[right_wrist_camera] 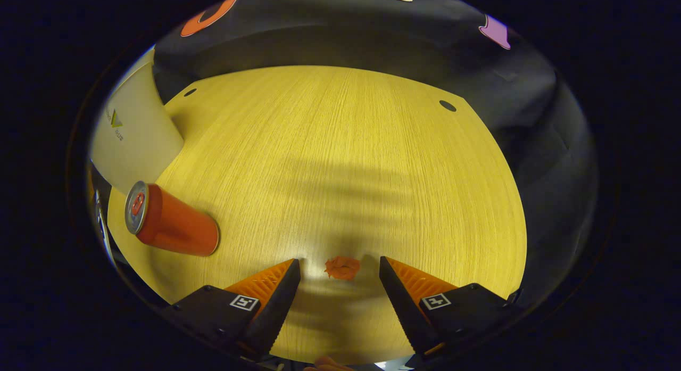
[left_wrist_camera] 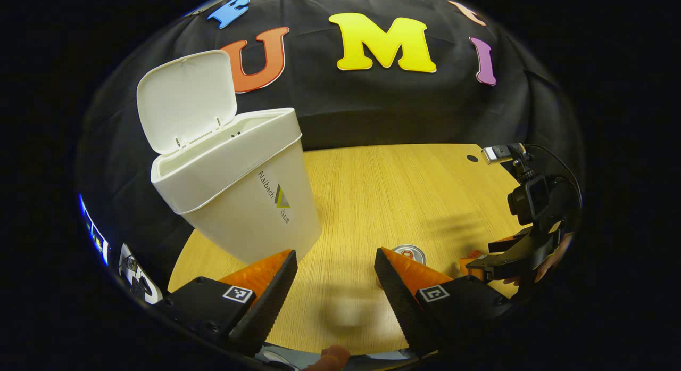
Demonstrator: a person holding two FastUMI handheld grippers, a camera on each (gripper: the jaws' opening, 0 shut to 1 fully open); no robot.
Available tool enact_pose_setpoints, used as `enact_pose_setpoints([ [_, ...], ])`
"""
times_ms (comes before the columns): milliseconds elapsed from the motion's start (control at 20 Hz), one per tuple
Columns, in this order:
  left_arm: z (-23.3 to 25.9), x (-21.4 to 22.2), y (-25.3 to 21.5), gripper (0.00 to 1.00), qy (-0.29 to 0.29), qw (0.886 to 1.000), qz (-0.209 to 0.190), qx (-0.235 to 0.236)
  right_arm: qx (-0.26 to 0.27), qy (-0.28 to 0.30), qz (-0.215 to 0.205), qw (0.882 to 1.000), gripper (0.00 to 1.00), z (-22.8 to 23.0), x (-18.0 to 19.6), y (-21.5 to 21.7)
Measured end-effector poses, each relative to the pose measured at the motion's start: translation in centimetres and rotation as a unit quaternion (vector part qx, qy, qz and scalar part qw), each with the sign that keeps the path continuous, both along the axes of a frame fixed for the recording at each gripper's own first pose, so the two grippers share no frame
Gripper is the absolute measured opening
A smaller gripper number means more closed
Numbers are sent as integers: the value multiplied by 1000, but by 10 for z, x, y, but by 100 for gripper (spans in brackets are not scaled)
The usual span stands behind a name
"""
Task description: Press the lid of the desktop garbage bin to open it, pick up the crumpled paper on the desktop and throw it into the bin, then pick up the pop can on the desktop and drop it into the bin, and finally close the garbage bin lid.
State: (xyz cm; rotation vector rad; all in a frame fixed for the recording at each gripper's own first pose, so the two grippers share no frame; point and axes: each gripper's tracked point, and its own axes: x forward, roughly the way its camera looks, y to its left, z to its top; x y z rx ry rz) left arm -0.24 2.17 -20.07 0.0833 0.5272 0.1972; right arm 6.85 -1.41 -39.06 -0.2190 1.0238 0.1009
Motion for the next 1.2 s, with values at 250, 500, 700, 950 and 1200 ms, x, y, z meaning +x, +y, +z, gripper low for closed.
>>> enact_pose_setpoints([
  [250, 6, -2, 8, 96, -7, 1000, 5, 16, -8, 35, -26, 999, 81, -3, 5, -5],
  [500, 7, -8, 14, 96, -8, 1000, 12, 16, -2, 63, -46, 997, 72, -1, 13, -5],
  [700, 5, -17, 21, 96, -6, 1000, 21, 16, -2, 80, -38, 996, 62, -2, 10, -4],
  [950, 3, -30, 28, 96, -6, 999, 30, 17, 23, 109, -44, 993, 39, -10, 4, 6],
  [1200, 0, -42, 37, 96, -2, 999, 40, 17, 26, 119, -72, 990, 20, -10, -2, 2],
])
